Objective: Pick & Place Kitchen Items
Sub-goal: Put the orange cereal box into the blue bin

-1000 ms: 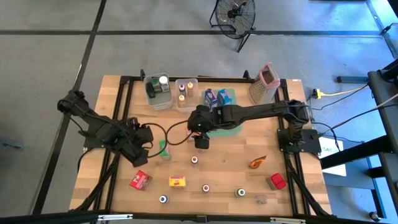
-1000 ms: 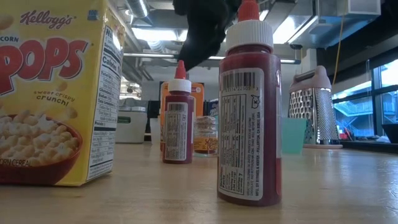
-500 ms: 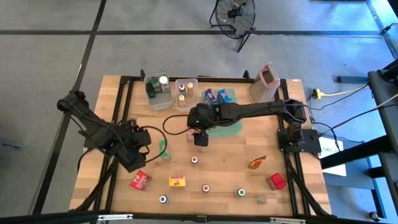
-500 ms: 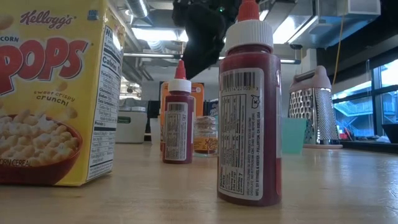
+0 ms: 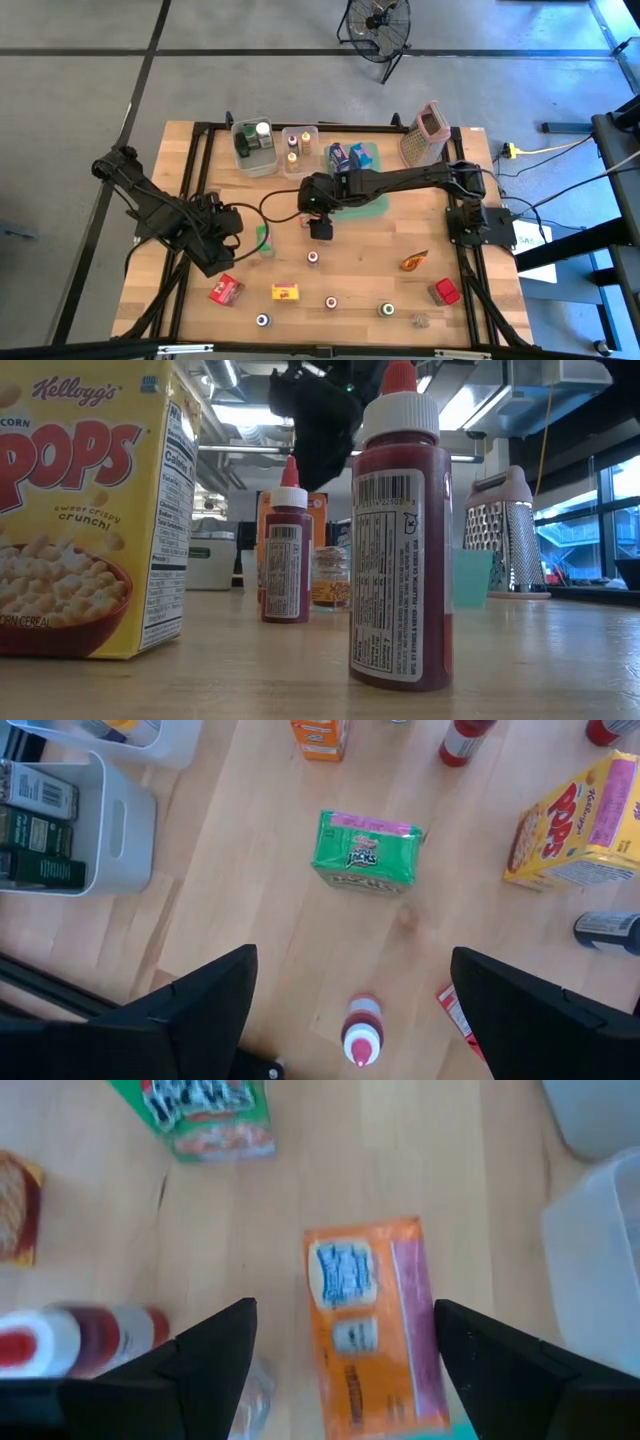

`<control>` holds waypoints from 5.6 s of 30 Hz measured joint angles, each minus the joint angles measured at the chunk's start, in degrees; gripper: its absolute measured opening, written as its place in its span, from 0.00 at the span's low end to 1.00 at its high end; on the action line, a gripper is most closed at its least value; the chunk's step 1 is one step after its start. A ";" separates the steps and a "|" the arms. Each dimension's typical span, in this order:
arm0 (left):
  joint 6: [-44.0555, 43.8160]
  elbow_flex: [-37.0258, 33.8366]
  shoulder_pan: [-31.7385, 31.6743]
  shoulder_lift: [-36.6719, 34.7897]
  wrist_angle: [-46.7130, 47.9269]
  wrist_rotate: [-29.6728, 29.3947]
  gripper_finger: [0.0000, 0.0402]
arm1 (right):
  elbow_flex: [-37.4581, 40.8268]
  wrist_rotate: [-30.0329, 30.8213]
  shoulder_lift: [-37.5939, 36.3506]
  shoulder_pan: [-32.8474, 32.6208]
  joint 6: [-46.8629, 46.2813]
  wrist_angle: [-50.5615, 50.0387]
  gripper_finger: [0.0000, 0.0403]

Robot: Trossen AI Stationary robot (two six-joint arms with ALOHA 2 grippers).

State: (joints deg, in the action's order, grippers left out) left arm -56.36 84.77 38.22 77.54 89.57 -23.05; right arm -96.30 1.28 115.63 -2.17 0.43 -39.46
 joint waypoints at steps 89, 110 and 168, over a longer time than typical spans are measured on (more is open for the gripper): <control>3.59 0.02 0.00 0.00 -2.18 0.74 0.82 | -38.43 15.57 -11.73 -5.54 -40.53 -50.56 0.29; 3.58 0.02 -0.01 0.00 -2.42 0.83 0.82 | -8.75 23.83 -30.00 -5.66 -62.44 -50.57 0.29; 3.58 0.02 0.00 0.02 -2.49 0.81 0.81 | 23.22 20.61 -22.25 8.90 -63.34 -19.58 0.29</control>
State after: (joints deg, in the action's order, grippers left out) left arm -52.77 84.79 38.22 77.56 87.09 -22.24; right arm -73.08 21.89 93.38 6.73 -62.91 -59.03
